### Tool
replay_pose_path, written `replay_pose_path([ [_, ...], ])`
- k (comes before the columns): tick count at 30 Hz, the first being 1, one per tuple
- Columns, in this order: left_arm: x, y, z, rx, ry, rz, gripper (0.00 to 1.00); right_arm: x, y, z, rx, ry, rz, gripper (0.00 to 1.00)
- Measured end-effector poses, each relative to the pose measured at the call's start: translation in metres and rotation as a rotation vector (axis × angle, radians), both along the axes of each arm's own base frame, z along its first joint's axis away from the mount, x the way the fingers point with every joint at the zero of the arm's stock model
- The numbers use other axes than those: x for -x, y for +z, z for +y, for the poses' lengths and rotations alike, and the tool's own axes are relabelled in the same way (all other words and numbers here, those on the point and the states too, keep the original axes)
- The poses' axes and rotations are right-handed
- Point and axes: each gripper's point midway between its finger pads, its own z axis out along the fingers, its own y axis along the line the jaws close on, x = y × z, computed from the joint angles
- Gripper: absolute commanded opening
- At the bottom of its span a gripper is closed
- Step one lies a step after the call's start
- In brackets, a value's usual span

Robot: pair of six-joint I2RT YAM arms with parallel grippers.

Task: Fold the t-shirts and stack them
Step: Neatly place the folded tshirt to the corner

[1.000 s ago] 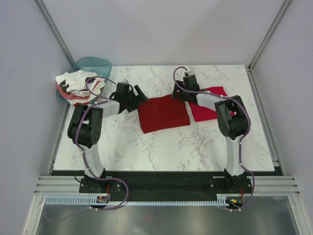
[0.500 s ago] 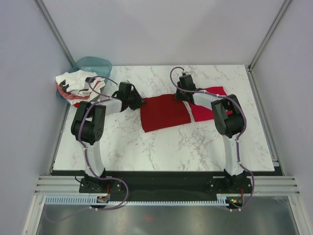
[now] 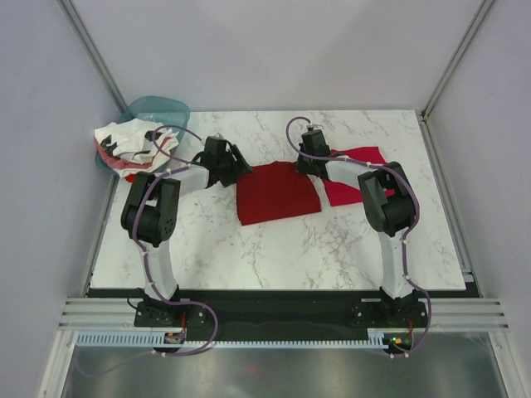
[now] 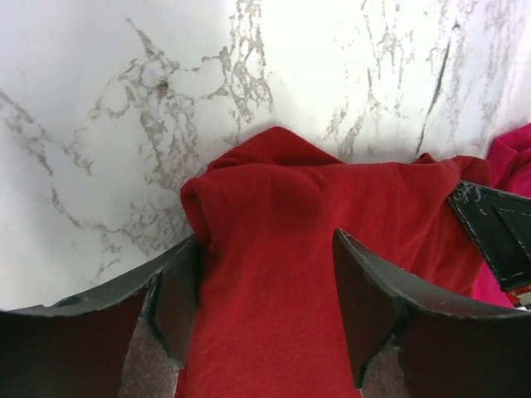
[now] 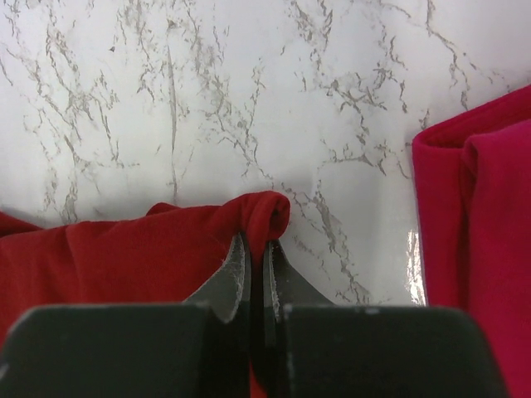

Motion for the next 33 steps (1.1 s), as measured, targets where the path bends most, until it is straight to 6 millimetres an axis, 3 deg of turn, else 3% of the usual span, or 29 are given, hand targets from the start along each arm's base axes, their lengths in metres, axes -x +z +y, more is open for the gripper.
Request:
replay_pose_path([
  [8,0.01,-0.001,0.009,-0.083,0.047,0.02,0.73,0.001,0.0,0.0,-0.007,-0.006,0.001,0.0],
  [17,0.029,-0.004,0.035,-0.201,0.119,0.071,0.74,0.002,0.0,-0.001,-0.011,-0.015,0.003,0.0],
  [21,0.029,-0.007,0.035,-0.212,0.115,0.079,0.66,0.002,0.0,-0.001,-0.011,-0.015,0.003,0.0],
  [29,0.004,-0.007,0.014,-0.17,0.073,0.052,0.57,0.002,0.0,-0.001,-0.012,-0.015,0.001,0.0],
  [33,0.004,-0.01,0.01,-0.167,0.064,0.054,0.34,0.003,0.0,-0.001,-0.013,-0.015,0.0,0.0],
])
